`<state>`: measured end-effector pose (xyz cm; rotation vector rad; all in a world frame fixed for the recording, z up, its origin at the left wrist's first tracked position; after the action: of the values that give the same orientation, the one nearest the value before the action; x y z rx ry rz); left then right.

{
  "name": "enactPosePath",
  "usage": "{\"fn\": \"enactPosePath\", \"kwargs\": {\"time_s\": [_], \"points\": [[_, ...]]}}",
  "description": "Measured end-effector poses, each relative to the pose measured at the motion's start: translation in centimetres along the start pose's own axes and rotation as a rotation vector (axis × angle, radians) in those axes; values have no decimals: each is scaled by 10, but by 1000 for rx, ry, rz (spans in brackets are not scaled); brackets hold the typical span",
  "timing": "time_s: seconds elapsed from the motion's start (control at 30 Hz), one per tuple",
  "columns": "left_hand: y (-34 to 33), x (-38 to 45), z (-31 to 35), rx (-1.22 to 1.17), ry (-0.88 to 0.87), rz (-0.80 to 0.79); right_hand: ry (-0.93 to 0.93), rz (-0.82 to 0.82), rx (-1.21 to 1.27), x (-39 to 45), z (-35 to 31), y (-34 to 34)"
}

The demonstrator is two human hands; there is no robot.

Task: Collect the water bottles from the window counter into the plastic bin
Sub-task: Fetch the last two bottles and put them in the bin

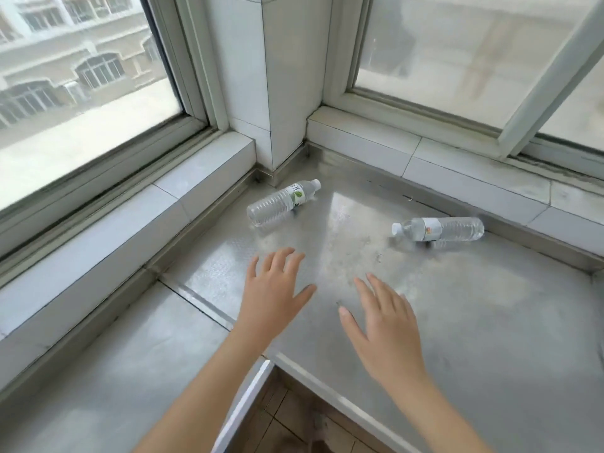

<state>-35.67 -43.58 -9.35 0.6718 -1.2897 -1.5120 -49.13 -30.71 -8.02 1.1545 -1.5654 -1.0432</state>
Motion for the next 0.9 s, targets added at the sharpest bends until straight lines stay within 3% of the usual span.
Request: {"fn": "enactPosePath", "kwargs": {"time_s": [0.2, 0.37, 0.6, 0.7, 0.9], "points": [[-53, 125, -2, 40, 64, -158, 43, 4, 25, 87, 52, -21], [-120, 220, -23, 179, 245, -375, 46, -43, 14, 134, 101, -47], [-153, 272, -29, 238, 344, -440, 64, -56, -11, 159, 160, -74], [-145, 262, -7, 120, 406, -466, 51, -51, -28, 163, 189, -76], [-144, 223, 82, -471, 518, -552, -29, -128, -130, 167, 262, -76]]}}
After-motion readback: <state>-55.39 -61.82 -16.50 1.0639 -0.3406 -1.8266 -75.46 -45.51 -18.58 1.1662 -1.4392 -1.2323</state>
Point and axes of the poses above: each hand's wrist, its own x-axis towards the middle knuckle, its own y-axis out of the back of the hand, z = x × y, the point moved 7 cm from there along x, towards the middle knuckle, and after that the axes turned 15 degrees about y, right-handed, at the moved point
